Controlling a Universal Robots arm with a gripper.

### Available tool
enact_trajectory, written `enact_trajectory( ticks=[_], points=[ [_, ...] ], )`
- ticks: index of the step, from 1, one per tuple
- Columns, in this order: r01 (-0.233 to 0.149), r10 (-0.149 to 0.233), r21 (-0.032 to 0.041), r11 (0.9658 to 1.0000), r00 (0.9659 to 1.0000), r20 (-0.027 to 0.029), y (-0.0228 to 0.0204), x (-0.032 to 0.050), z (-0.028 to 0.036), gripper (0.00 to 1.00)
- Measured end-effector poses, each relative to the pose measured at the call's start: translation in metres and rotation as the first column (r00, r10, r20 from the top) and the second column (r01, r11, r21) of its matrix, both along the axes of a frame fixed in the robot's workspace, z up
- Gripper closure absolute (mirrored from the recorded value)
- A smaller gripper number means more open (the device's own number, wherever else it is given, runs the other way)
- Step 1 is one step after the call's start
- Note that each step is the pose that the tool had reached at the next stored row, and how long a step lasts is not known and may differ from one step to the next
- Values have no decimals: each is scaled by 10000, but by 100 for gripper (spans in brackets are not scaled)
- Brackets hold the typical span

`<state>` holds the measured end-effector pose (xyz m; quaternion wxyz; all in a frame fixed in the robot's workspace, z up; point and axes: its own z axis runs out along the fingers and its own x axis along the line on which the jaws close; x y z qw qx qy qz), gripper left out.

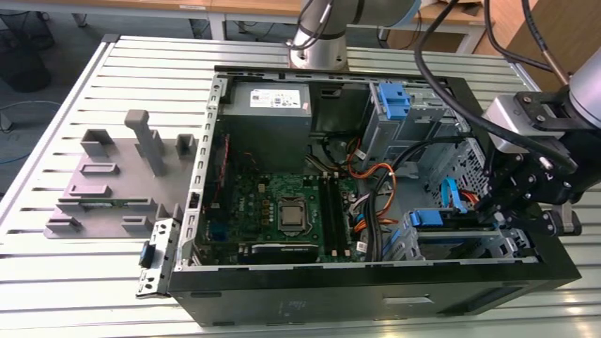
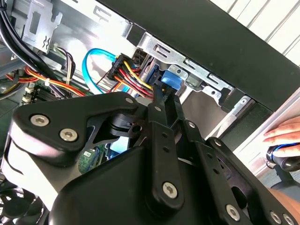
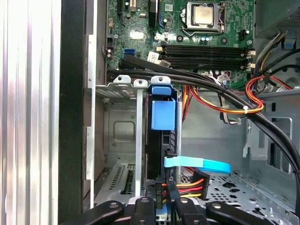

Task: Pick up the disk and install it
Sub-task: 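Insert the second disk wire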

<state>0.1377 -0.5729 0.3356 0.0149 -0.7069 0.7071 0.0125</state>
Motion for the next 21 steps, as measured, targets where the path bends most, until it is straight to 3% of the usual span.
enact_trajectory(
  ticks=[21],
  points=[
    [1,-1,-3,10000,10000,0,1,19,-13,76]
  ],
)
